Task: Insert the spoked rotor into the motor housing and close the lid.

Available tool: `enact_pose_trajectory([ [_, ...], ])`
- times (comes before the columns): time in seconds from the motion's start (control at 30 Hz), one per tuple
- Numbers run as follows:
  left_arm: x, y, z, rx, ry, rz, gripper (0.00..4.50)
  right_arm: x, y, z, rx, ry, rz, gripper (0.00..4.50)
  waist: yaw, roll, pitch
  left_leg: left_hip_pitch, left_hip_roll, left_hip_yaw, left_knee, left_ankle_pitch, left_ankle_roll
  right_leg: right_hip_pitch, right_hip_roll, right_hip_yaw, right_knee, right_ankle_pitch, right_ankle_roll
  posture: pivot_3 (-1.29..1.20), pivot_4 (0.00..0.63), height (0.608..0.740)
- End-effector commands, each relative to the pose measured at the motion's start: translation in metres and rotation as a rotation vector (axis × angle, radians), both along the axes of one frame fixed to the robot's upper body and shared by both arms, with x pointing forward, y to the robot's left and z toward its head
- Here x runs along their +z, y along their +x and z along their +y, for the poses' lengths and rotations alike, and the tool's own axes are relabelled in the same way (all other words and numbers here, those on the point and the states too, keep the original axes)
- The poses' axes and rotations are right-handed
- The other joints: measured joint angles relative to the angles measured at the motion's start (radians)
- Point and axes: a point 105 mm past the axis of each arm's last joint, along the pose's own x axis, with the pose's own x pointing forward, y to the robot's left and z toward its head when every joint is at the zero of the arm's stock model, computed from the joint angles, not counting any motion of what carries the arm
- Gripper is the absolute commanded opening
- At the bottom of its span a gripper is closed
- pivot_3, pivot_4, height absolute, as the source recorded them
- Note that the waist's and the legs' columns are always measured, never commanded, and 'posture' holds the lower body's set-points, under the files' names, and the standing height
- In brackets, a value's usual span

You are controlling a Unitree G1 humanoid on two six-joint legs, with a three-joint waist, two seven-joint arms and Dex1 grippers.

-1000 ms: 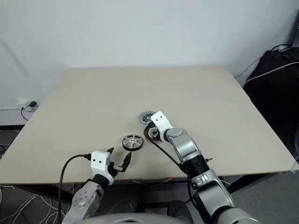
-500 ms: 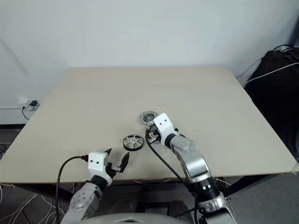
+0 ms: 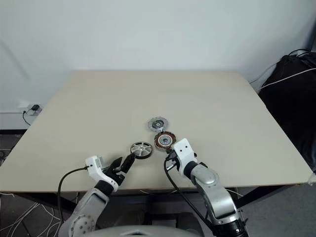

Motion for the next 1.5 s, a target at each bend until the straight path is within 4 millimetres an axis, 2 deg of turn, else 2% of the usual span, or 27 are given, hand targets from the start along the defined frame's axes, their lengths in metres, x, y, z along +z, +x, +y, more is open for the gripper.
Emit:
enact_pose_trajectory([
  [0.03,0.004,0.008,-0.002,0.012,-0.064,-0.005,4.5,0.018,0.005,-0.006,-0.038,0.026,-0.057,0.03,-0.001,0.0,0.0,0.0,0.0,0.0,0.0,0.0,0.0,0.0,0.0,0.0,0.0,0.0,0.0,0.0,0.0,0.74],
  [0.33,-0.012,0.02,-0.003,0.044,-0.128,0.086,4.5,0.016,0.009,-0.012,-0.075,0.017,-0.04,0.03,0.002,-0.001,0.001,0.0,0.0,0.0,0.001,0.0,0.0,0.001,0.001,0.0,0.0,0.0,0.0,0.0,0.0,0.74],
  [0.73,-0.008,0.03,-0.014,0.009,-0.22,0.079,4.5,0.016,0.01,-0.011,-0.076,0.023,-0.038,0.03,0.002,-0.002,0.001,0.0,0.0,0.0,0.001,0.0,0.0,0.001,0.0,0.0,0.0,0.0,0.0,0.0,0.0,0.74],
  [0.97,-0.003,0.034,-0.03,-0.041,-0.243,0.077,4.5,0.017,0.011,-0.012,-0.082,0.026,-0.037,0.03,0.002,-0.002,0.001,0.0,0.0,0.0,0.001,0.0,0.0,0.001,0.0,0.0,0.0,0.0,0.0,0.0,0.0,0.74],
  [1.13,-0.007,0.036,-0.04,-0.067,-0.239,0.102,2.95,0.017,0.011,-0.012,-0.084,0.027,-0.035,0.0,0.002,-0.002,0.001,0.0,0.0,0.0,0.001,0.0,0.0,0.001,0.001,0.0,0.0,0.001,0.0,0.0,0.0,0.74],
  [1.37,-0.014,0.033,-0.04,-0.056,-0.232,0.133,0.59,0.017,0.011,-0.014,-0.096,0.028,-0.034,0.0,0.002,-0.003,0.0,0.0,0.0,0.0,0.001,0.0,0.0,0.001,0.001,0.0,0.0,0.001,0.0,0.0,0.0,0.74],
  [1.4,-0.015,0.033,-0.038,-0.049,-0.231,0.134,0.42,0.017,0.011,-0.015,-0.098,0.027,-0.034,0.0,0.002,-0.002,-0.001,0.0,0.0,0.0,0.001,0.0,0.0,0.001,0.0,0.0,0.0,0.001,0.0,0.0,0.0,0.74],
  [1.5,-0.014,0.034,-0.032,-0.012,-0.235,0.129,0.42,0.017,0.011,-0.015,-0.102,0.027,-0.033,0.0,0.001,-0.002,-0.002,0.001,0.0,0.0,0.001,0.0,0.0,0.002,0.0,0.0,0.0,0.001,0.0,0.0,0.0,0.74],
])
